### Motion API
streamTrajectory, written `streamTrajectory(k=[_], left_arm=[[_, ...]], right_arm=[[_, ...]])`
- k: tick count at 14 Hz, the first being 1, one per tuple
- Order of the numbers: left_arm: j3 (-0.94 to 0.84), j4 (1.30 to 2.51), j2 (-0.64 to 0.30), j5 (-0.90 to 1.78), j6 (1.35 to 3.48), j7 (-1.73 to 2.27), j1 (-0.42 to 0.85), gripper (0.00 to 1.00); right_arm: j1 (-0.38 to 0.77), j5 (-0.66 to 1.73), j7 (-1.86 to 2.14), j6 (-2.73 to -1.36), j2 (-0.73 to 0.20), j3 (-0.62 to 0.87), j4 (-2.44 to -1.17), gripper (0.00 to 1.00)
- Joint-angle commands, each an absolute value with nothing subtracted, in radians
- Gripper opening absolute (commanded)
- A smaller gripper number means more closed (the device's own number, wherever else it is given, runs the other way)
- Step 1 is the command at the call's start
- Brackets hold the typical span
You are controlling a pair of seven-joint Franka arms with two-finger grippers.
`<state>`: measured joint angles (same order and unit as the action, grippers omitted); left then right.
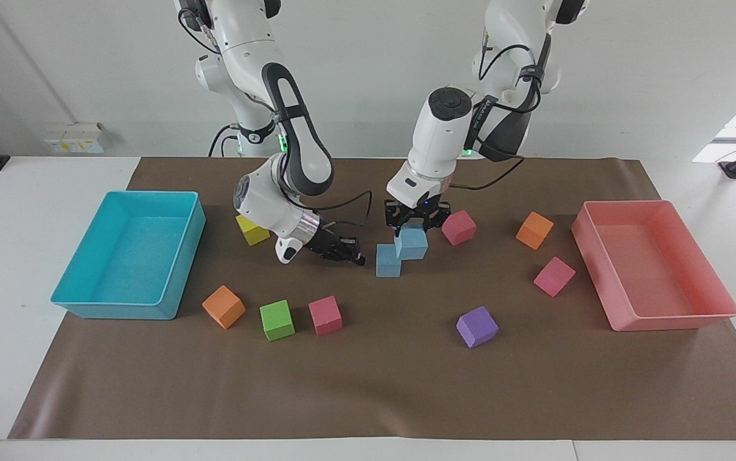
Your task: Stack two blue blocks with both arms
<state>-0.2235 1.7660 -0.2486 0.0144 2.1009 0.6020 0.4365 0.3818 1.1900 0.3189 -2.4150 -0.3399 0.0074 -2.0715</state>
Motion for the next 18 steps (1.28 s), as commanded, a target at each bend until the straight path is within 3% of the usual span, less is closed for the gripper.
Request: streamTrajectory(k=[1,18], left_arm=[[-0.207,1.758,-0.268,0.003,2.118,0.623,0.469,0.0],[-0.21,1.812,-0.295,-0.02,2.189,0.609,0.497,0.0]], right_arm=[[0.38,1.226,0.353,-2.431,-0.35,0.012,-2.063,0.0],[0.38,1.226,0.353,-2.431,-0.35,0.012,-2.063,0.0]])
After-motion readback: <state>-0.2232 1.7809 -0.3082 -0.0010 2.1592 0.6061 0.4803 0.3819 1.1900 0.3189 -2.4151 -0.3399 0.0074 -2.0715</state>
